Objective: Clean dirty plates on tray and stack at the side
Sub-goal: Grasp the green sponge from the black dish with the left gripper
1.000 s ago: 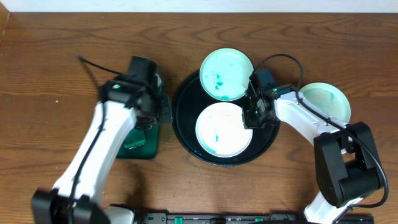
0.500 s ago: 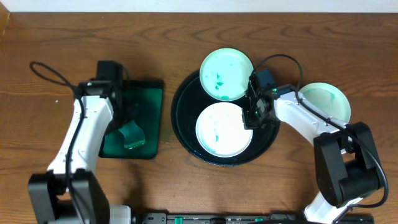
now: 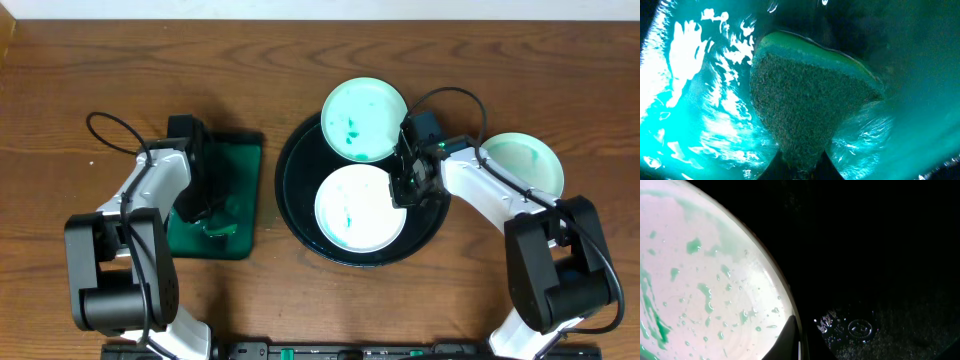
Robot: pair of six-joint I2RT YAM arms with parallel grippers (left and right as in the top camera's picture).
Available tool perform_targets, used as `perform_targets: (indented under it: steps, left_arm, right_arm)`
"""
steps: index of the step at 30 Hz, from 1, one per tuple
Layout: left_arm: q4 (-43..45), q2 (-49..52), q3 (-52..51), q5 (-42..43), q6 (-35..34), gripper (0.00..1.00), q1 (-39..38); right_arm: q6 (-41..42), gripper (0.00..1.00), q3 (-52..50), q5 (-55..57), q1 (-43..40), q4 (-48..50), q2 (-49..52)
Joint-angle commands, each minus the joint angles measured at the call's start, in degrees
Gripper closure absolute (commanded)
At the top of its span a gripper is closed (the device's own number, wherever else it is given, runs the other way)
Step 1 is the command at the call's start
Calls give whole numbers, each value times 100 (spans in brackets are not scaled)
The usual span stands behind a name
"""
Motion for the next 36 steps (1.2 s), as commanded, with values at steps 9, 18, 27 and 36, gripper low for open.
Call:
perform_targets:
  steps: [9, 18, 27, 36]
  left_arm:
    - [-503, -1156, 492, 358, 442, 93, -42]
    - [-461, -1178, 426, -570, 798, 93, -693]
    - [-369, -1178, 426, 140, 627, 93, -850]
    - [459, -990, 420, 968, -76, 93, -2332]
  right_arm:
    - [-9, 99, -11, 229, 52, 20, 50]
    - [-9, 99, -11, 229, 52, 46, 50]
    - [-9, 99, -11, 229, 52, 46, 50]
    - [-7, 99, -11, 229, 52, 81, 50]
